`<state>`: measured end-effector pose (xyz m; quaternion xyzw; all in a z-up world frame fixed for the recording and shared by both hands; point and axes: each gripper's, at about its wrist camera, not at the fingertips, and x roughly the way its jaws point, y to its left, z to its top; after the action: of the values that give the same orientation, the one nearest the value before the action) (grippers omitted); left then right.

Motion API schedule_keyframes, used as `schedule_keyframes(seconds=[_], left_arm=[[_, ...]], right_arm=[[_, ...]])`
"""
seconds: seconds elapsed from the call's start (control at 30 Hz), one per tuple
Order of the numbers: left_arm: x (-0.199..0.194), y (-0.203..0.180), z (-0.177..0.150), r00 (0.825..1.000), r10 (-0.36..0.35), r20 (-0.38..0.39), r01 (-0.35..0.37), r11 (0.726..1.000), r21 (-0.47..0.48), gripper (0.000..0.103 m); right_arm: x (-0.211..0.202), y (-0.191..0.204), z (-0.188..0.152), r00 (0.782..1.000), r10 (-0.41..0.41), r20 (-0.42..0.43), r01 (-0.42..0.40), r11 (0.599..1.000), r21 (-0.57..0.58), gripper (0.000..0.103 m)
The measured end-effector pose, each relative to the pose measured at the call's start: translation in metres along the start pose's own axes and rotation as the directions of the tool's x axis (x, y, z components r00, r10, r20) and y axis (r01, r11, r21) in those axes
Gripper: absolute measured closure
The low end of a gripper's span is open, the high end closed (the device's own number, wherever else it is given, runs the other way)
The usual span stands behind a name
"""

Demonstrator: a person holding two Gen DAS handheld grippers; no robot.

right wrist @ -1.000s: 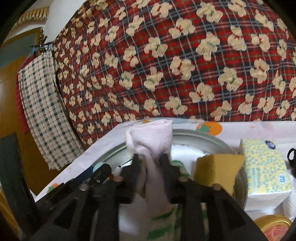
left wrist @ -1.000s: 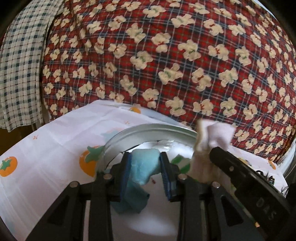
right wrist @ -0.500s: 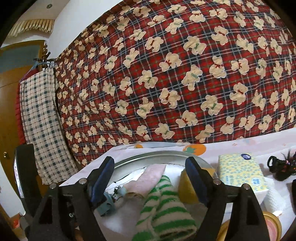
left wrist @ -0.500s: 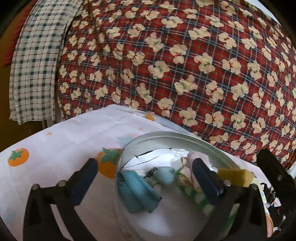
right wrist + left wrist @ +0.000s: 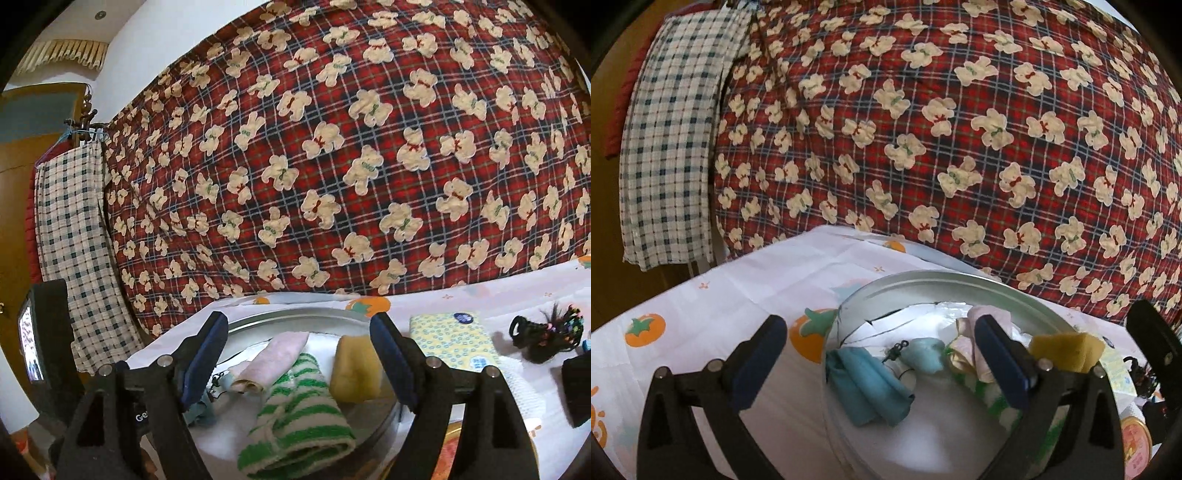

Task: Organize soft objects
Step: 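Raise both grippers from the tin and move toward the black wristband, then grasp the black fuzzy wristband with the left gripper while the right grasps the white cloth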

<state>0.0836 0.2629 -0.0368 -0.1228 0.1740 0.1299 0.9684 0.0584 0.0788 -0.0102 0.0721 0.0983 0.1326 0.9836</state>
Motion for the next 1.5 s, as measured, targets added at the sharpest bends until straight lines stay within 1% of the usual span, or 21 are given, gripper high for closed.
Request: schedule_keyframes(seconds=[0.13,0.23,0.37,0.6,0.87,1.03,1.17,1.5], left_arm=[[-0.01,-0.008,-0.002,0.999,0.026,0.043,-0.028,0.999,0.041,0.0],[-0.017,-0.016,-0.004,0.997,0.051,0.06,-0.056,0.995,0.08,0.0],[-0.028,-0.026,-0.009,0.995,0.06,0.08,-0.069,0.99,0.119,0.0],[-0.041,-0.029,-0.014,0.997,0.028,0.067,-0.035,0.995,0.096,0.0],[-0.051,-0.042,-0.022,0.999,0.005,0.052,-0.01,0.994,0.105,0.0],[-0.06,-0.052,-0.027,0.999,-0.017,0.049,0.011,0.993,0.118,0.0],[-0.068,-0.066,-0.033,0.998,-0.048,0.044,0.041,0.99,0.139,0.0],[-0.086,-0.103,-0.046,0.989,-0.147,0.023,0.14,0.974,0.18,0.0]], right_arm=[[-0.009,-0.003,0.0,1.0,-0.009,0.023,0.009,1.0,-0.023,0.022],[-0.015,-0.008,-0.001,0.999,-0.018,0.029,0.018,0.999,-0.031,0.022],[-0.021,-0.016,-0.001,0.999,-0.031,0.026,0.032,0.999,-0.035,0.022],[-0.031,-0.03,-0.003,0.999,-0.05,0.017,0.051,0.997,-0.055,0.022],[-0.046,-0.054,-0.002,0.997,-0.076,0.008,0.076,0.995,-0.058,0.022],[-0.054,-0.071,-0.001,0.994,-0.107,0.006,0.107,0.992,-0.065,0.022],[-0.059,-0.085,0.0,0.992,-0.126,-0.01,0.125,0.991,-0.056,0.022],[-0.078,-0.123,0.005,0.984,-0.178,-0.007,0.178,0.983,-0.046,0.022]])
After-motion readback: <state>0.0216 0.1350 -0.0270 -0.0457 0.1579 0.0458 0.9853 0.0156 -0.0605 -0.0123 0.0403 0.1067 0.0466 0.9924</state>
